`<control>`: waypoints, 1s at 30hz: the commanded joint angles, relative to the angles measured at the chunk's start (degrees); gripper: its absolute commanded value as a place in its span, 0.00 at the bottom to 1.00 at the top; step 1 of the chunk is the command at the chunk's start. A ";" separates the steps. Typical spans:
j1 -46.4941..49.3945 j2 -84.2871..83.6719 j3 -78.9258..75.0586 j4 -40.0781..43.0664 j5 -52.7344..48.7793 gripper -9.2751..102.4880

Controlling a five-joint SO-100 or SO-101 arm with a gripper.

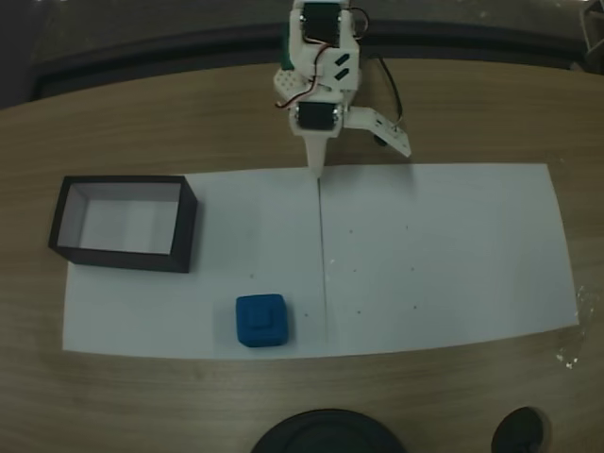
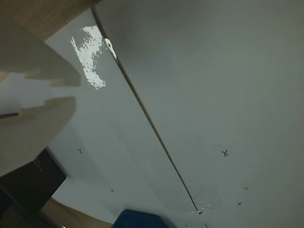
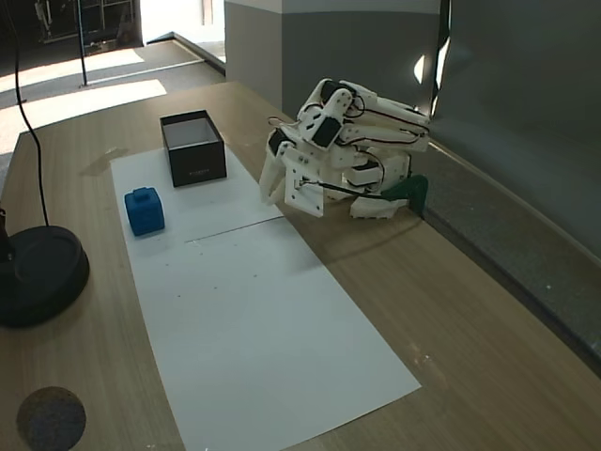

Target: Grab a blue square and put it in the box.

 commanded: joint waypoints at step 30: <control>0.09 -1.05 -17.58 -11.16 -11.60 0.31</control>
